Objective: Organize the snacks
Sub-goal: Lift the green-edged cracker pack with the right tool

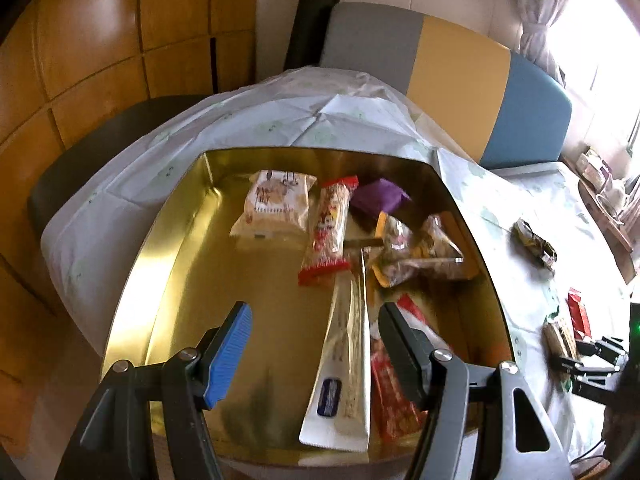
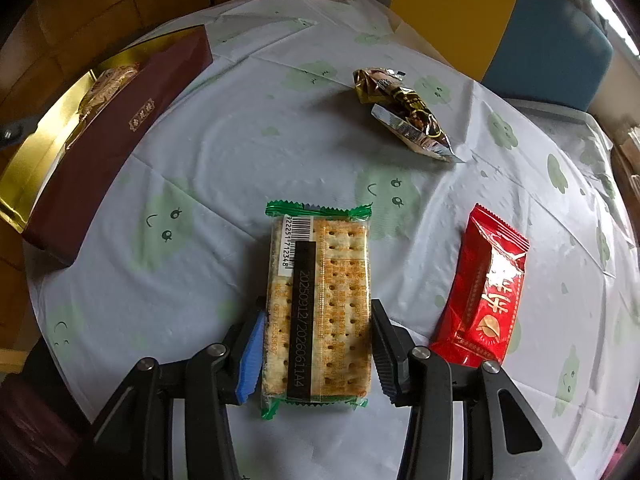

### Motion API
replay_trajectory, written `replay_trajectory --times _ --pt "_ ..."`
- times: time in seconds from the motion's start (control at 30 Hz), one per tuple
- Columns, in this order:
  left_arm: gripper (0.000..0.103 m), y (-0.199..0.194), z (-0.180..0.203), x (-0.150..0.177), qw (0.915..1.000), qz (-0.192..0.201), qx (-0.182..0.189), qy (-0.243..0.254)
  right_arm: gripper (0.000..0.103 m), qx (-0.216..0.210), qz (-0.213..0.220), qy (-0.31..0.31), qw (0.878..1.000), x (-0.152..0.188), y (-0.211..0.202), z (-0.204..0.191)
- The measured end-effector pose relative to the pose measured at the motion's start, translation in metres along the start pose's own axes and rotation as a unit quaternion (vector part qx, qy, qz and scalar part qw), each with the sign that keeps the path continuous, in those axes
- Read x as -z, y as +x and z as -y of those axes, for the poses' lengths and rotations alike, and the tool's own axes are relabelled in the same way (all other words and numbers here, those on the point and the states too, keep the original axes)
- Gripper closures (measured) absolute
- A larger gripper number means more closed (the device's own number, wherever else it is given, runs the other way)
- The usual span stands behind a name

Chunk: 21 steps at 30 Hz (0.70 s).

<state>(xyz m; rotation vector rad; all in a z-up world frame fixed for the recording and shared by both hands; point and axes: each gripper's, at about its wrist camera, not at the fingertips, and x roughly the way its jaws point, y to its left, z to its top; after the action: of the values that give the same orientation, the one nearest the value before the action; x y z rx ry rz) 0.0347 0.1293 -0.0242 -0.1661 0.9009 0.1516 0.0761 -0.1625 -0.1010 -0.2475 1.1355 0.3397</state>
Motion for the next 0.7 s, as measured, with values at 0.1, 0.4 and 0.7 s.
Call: replay_trajectory --times 0.1,0.4,0.7 --pt "0.036 -0.003 -0.002 0.007 1.0 0.002 -0.004 0.004 0.056 0.001 -0.007 0.007 1.0 -0.002 0.001 0.0" --pt "0.036 -0.011 -0.018 0.013 0.9995 0.019 -0.024 0.005 0.056 -0.003 -0.014 0.056 0.998 -0.008 0.0 0.006" --pt "0.036 -0.015 -0.033 0.014 0.9993 0.024 -0.027 -0.014 0.056 -0.079 0.037 0.131 0.988 -0.022 -0.028 0.016"
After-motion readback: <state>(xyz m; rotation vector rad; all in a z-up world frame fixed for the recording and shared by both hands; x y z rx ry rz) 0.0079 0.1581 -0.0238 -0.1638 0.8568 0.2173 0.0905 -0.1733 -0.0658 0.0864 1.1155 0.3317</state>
